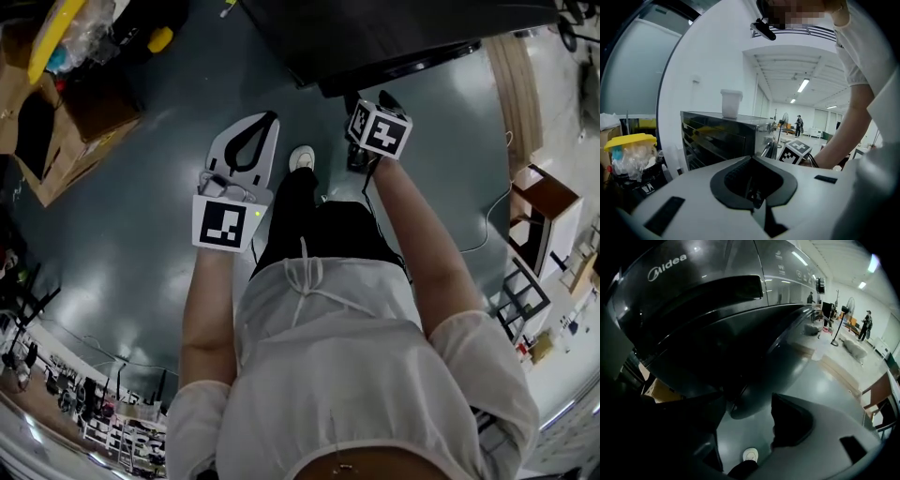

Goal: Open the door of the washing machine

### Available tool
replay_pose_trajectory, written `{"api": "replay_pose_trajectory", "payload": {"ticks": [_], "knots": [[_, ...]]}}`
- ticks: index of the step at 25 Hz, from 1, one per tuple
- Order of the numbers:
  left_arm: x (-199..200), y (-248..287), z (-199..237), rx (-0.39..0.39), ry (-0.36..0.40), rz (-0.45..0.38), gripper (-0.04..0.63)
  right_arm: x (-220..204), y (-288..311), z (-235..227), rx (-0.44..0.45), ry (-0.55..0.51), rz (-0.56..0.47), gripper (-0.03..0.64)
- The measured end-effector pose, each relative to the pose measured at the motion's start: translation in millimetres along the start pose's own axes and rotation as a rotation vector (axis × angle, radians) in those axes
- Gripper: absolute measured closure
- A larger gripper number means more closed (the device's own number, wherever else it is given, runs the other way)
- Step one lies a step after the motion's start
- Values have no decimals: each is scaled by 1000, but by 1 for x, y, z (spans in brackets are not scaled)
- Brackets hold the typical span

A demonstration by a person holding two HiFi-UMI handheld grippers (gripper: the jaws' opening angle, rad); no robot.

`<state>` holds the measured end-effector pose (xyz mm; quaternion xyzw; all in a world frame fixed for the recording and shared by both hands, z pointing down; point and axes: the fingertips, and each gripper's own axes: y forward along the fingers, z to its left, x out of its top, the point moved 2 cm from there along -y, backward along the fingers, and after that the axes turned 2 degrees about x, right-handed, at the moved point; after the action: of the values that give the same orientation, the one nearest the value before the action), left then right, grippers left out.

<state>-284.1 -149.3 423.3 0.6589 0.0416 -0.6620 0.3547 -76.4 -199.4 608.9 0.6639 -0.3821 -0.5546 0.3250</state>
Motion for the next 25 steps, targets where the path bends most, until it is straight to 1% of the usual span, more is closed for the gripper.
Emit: {"api": "replay_pose_trajectory", "payload": {"ticks": [3,7,11,17,22,25], "knots": [[-8,4,0,-9,0,14,574,0,8,1,-14,30,0,346],[-12,6,-4,-13,3,20,574,1,8,6,-12,19,-3,424],[-13,4,-11,-16,11,28,574,0,6,6,-6,50,4,442],[-18,-1,-18,4,13,38,574,-3,4,3,16,76,24,449],[-25,1,-36,17,9,48,574,-17,-3,-10,21,81,57,457],[-26,4,-51,13,12,46,574,-26,-11,-19,41,74,81,463]]}}
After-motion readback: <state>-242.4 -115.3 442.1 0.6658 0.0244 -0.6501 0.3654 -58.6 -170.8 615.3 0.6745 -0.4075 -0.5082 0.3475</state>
